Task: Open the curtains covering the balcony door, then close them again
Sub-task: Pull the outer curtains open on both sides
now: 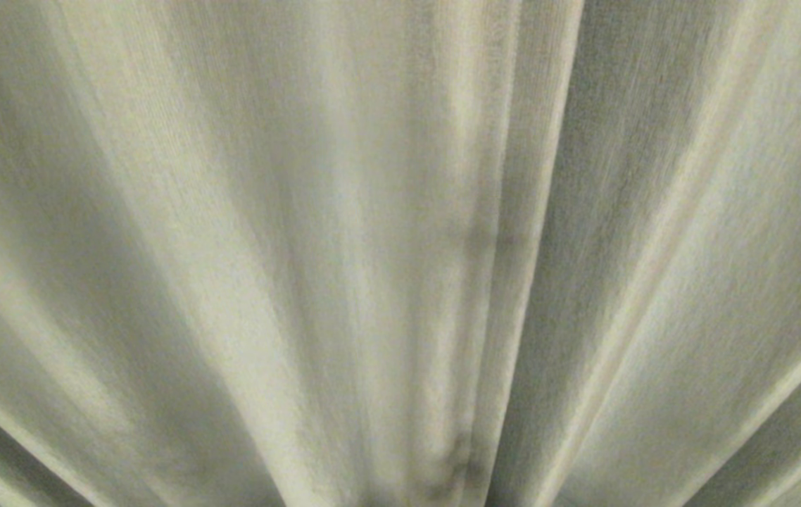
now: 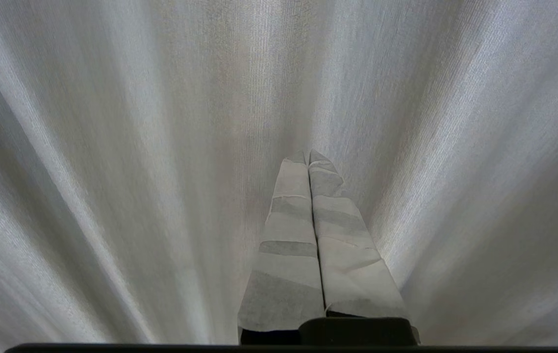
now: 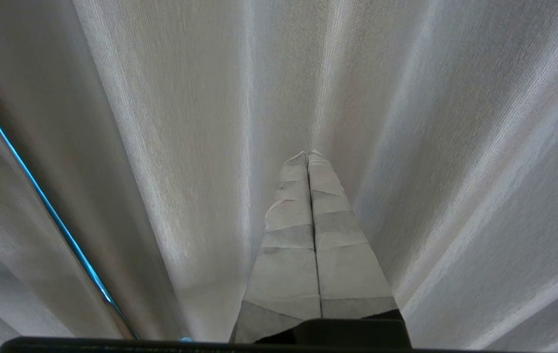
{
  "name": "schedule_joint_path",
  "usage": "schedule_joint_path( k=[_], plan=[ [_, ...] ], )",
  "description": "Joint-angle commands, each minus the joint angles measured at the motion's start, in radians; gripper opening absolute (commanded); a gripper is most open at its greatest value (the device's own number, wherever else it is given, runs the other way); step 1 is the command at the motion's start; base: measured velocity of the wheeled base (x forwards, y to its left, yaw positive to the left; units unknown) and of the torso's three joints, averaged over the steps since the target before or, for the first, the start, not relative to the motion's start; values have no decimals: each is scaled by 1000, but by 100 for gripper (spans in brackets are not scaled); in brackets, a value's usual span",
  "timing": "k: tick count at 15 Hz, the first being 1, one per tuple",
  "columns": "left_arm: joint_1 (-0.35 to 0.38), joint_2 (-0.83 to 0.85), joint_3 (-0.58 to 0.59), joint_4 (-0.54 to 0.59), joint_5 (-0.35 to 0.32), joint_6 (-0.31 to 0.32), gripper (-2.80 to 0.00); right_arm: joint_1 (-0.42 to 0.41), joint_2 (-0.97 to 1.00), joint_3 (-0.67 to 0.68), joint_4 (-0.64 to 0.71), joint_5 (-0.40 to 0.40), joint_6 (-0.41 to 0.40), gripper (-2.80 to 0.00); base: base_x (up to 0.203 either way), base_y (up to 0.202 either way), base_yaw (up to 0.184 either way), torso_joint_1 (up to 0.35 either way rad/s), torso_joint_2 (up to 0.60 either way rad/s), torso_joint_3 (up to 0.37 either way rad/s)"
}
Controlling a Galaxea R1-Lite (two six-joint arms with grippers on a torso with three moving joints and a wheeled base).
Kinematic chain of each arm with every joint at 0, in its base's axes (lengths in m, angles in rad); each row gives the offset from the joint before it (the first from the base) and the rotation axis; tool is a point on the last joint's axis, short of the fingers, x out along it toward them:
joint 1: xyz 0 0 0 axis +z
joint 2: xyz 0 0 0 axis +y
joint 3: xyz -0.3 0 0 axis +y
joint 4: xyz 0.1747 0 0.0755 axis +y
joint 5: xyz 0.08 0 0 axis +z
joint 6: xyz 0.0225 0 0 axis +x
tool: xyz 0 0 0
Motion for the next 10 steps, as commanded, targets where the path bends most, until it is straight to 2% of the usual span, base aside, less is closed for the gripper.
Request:
schedule_joint_path(
  k=[1, 6, 10],
  plan=[
    [0, 0, 0, 0, 0, -1, -280, 0, 0, 0, -2, 1, 0, -280, 0, 0, 0, 0, 0, 0],
    [0, 0, 0, 0, 0, -1, -280, 2, 2, -32, -29, 3, -36, -280, 0, 0, 0, 0, 0, 0],
    [0, 0, 0, 0, 0, -1, -280, 3, 154, -96, -105, 4, -48, -280, 0, 0, 0, 0, 0, 0]
  ],
)
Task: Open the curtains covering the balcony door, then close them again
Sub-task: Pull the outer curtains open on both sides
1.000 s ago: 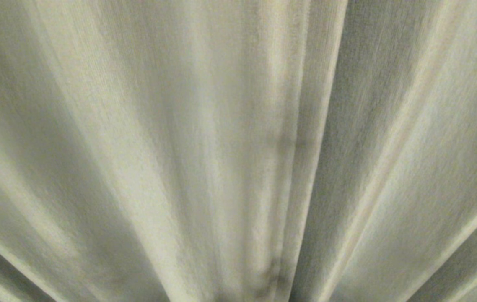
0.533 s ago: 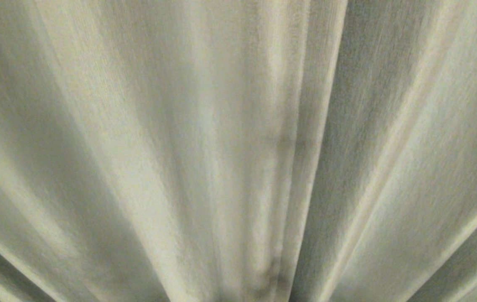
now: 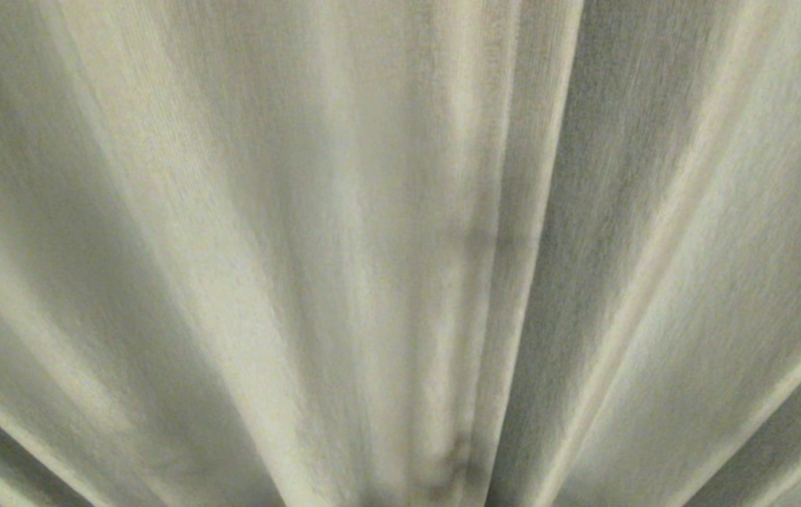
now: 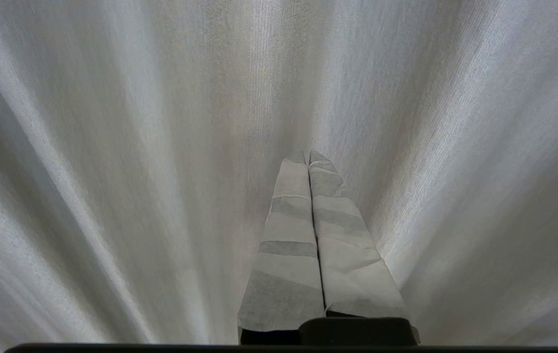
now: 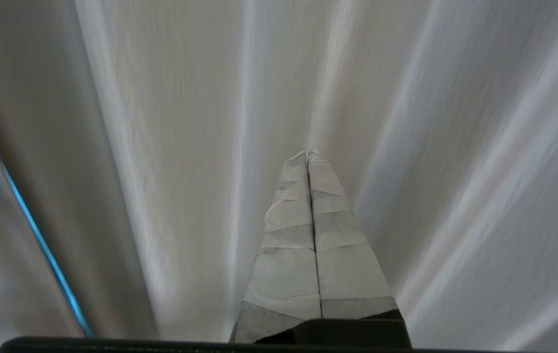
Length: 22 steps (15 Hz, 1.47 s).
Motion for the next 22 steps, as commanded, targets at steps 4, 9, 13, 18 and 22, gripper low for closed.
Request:
schedule_joint_path(
  k=[4, 9, 13, 18, 22],
  plan=[
    [0, 0, 0, 0, 1, -1, -280, -37, 317, -151, -149, 1, -3, -280, 0, 0, 0, 0, 0, 0],
    [0, 0, 0, 0, 1, -1, -280, -54, 442, -285, -170, 3, -1, 0, 0, 0, 0, 0, 0, 0],
    [0, 0, 0, 0, 1, -1, -280, -56, 473, -326, -170, 1, -1, 0, 0, 0, 0, 0, 0, 0],
    [0, 0, 0, 0, 1, -1, -280, -64, 492, -340, -172, 1, -2, 0, 0, 0, 0, 0, 0, 0],
    [0, 0, 0, 0, 1, -1, -280, -67, 519, -346, -204, 1, 1, 0, 0, 0, 0, 0, 0, 0]
  ],
)
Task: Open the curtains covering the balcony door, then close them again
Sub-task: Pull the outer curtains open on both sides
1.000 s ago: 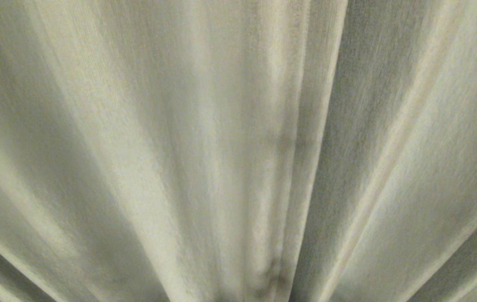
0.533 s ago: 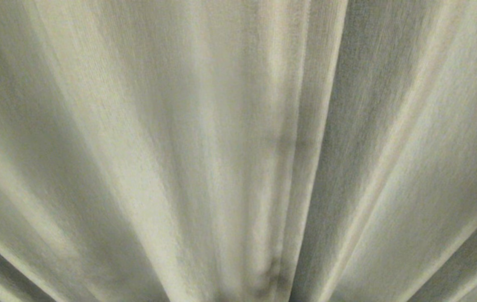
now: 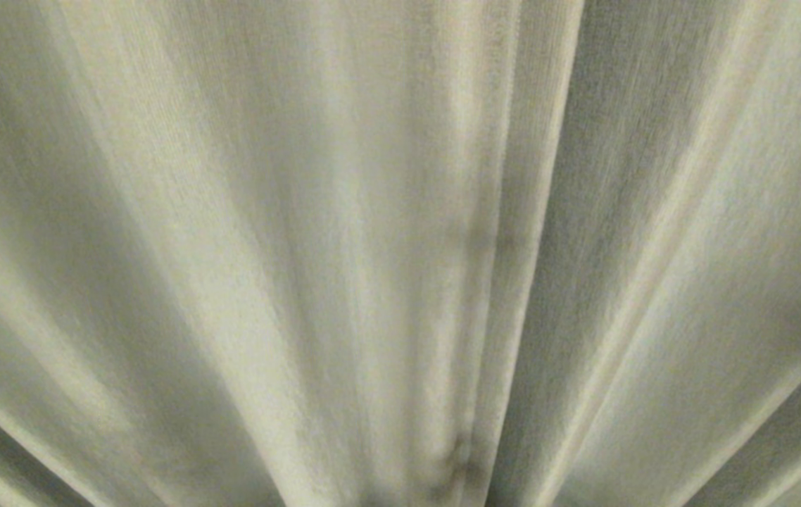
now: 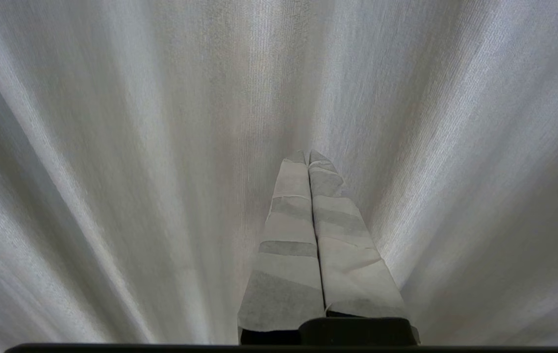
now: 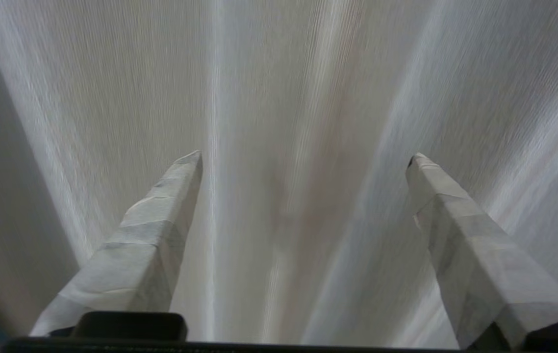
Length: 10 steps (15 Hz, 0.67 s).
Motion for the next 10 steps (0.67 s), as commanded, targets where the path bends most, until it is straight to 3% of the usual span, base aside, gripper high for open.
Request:
schedule_joint_path(
  k=[1, 10],
  plan=[
    [0, 0, 0, 0, 1, -1, -280, -1, 35, -11, -19, 1, -1, 0, 0, 0, 0, 0, 0, 0],
    [0, 0, 0, 0, 1, -1, -280, -22, 340, -110, -232, 4, 3, 0, 0, 0, 0, 0, 0, 0]
  ],
)
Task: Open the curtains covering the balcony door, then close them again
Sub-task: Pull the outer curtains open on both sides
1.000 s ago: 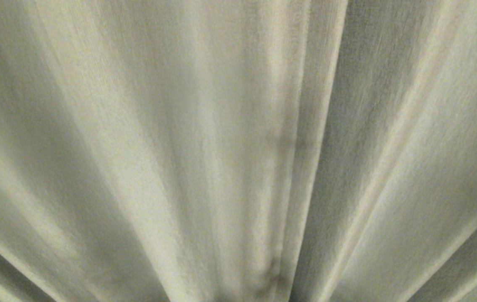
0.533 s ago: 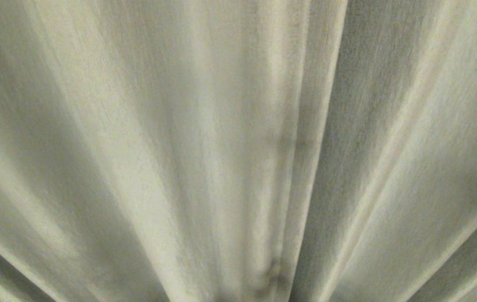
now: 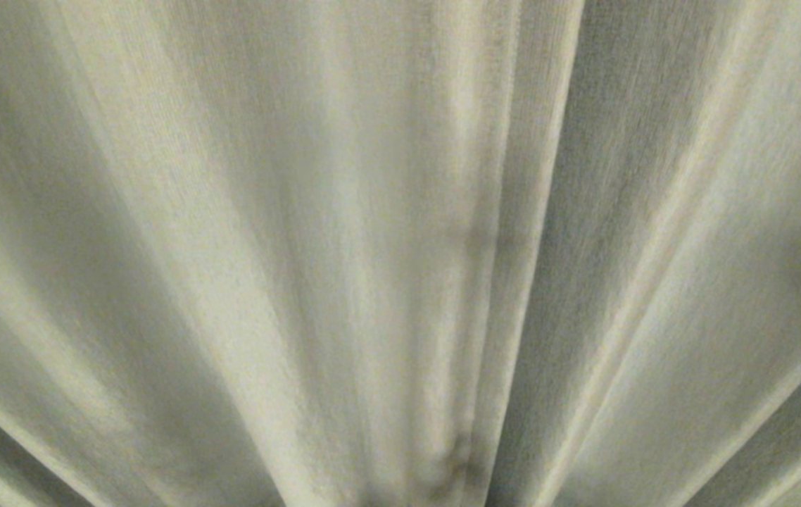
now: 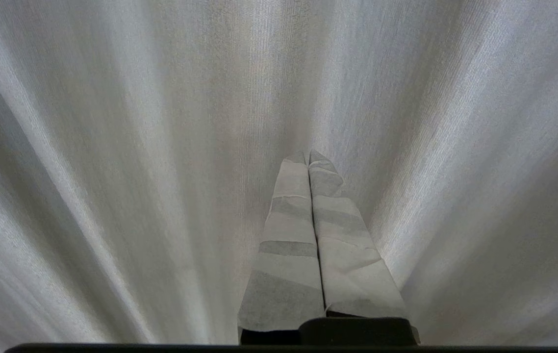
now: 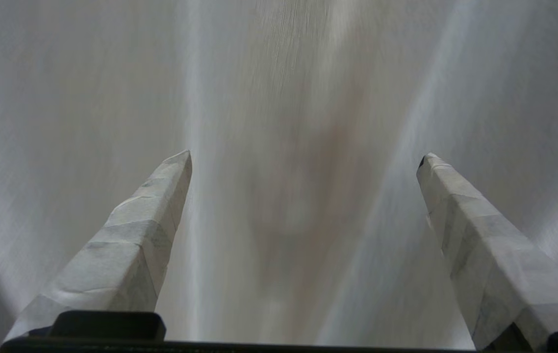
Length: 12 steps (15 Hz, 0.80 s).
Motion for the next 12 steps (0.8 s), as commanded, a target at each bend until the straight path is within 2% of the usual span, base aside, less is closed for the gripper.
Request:
schedule_joint_path(
  k=[1, 6, 11, 12],
  plan=[
    [0, 0, 0, 0, 0, -1, -280, -1, 125, -33, -35, 2, 1, 0, 0, 0, 0, 0, 0, 0],
    [0, 0, 0, 0, 0, -1, -280, -1, 284, -108, -145, 3, 21, 0, 0, 0, 0, 0, 0, 0],
    [0, 0, 0, 0, 0, -1, -280, 0, 344, -122, -217, 4, 21, 0, 0, 0, 0, 0, 0, 0],
    [0, 0, 0, 0, 0, -1, -280, 0, 345, -120, -225, 9, 21, -280, 0, 0, 0, 0, 0, 0]
  ],
)
